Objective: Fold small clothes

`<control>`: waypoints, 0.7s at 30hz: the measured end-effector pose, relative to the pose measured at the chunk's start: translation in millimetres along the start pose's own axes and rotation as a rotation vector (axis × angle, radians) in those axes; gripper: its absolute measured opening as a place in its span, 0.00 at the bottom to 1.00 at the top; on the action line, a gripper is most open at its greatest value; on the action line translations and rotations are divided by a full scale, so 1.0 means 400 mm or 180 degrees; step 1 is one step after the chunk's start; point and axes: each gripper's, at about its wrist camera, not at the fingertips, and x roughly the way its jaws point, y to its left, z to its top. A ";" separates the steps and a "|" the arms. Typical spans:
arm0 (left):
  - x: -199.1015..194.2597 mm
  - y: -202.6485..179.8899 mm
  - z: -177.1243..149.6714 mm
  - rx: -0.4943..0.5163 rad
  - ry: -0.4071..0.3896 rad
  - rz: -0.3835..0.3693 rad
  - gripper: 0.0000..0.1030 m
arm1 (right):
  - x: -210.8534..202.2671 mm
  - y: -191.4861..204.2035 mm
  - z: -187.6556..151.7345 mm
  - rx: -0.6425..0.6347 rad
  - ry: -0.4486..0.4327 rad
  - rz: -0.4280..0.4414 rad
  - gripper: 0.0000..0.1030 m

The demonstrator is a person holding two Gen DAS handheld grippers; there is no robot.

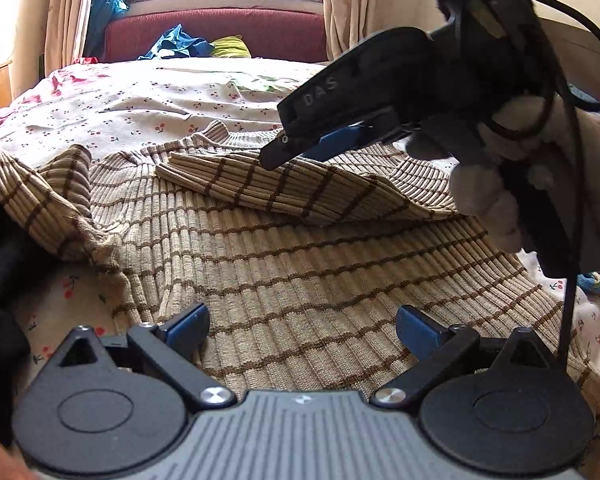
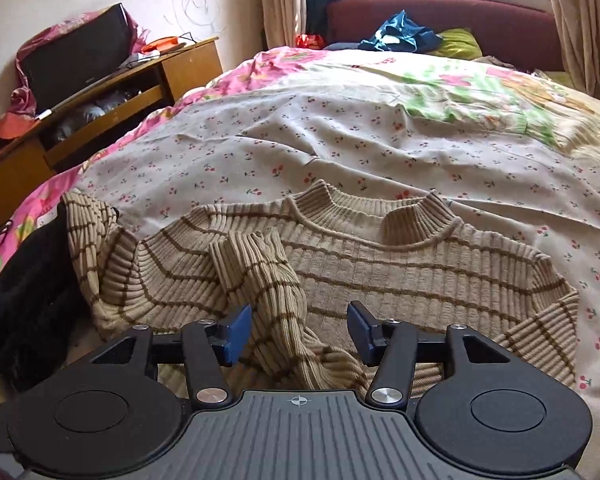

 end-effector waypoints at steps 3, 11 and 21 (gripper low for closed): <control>-0.002 0.007 0.002 -0.0038 -0.0013 -0.0036 1.00 | 0.049 0.009 0.028 0.0187 0.0257 0.0186 0.07; -0.026 0.021 0.008 -0.0116 -0.0153 -0.0054 1.00 | -0.072 -0.046 0.051 0.0803 -0.0232 0.0115 0.06; -0.028 0.026 0.007 -0.0114 -0.0194 0.0017 1.00 | -0.137 0.014 0.078 0.0542 -0.0914 -0.0307 0.06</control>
